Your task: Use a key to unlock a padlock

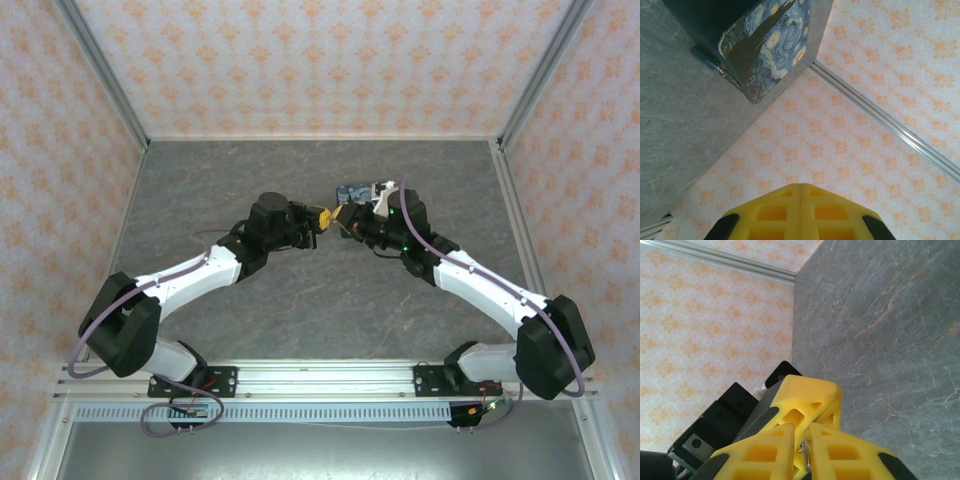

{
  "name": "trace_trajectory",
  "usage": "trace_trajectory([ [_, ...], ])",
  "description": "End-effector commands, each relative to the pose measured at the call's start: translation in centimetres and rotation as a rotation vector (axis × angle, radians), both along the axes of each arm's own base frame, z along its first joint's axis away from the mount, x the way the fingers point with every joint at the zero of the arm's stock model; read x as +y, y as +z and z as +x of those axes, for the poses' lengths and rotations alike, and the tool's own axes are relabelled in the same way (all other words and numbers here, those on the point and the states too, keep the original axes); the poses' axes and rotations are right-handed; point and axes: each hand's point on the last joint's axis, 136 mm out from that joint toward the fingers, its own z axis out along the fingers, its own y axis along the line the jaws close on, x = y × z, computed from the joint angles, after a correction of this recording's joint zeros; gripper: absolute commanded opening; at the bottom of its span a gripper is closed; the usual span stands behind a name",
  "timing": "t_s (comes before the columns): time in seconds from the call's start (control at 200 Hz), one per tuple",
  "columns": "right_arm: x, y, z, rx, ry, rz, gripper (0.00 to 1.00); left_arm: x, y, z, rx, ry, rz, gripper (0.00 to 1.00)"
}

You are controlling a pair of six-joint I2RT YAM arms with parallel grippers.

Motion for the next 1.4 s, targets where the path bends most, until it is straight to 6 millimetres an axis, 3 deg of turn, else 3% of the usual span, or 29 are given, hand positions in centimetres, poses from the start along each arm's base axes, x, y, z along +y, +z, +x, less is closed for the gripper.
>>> trace_trajectory([
  [0.0, -0.4, 1.9, -0.5, -0.08, -0.005, 0.018, 0.25, 0.4, 2.9, 1.1, -0.13, -0.009, 0.126, 0.0],
  [0.255, -0.8, 6.6, -0.4, -0.241, 0.029, 0.13, 0.44, 1.1, 11.7, 2.0, -0.57, -0.115, 0.49, 0.0],
  [0.285, -1.3, 8.4, -0.8, -0.294, 0.029, 0.163, 0.46, 1.4, 12.4, 1.9, -0.608, -0.122, 0.536, 0.0],
  [0.39, -2.3, 12.0, -1.1, -0.412, 0.032, 0.235, 0.52, 2.1, 15.0, 1.4, -0.754, -0.13, 0.64, 0.0],
  [0.52, -3.4, 16.1, -1.8, -0.543, 0.046, 0.33, 0.58, 2.2, 18.3, 0.5, -0.938, -0.141, 0.689, 0.0],
  [0.746, -2.6, 21.2, -3.7, -0.687, 0.154, 0.437, 0.63, 1.2, 23.0, -1.1, -1.16, -0.15, 0.637, 0.0],
  [0.976, 0.4, 20.0, -3.2, -0.652, 0.215, 0.429, 0.62, 1.0, 24.4, -1.2, -1.199, -0.123, 0.589, 0.0],
  [1.391, 1.6, 18.8, -2.4, -0.608, 0.215, 0.428, 0.44, 1.1, 24.1, -1.0, -1.174, -0.113, 0.574, 0.0],
])
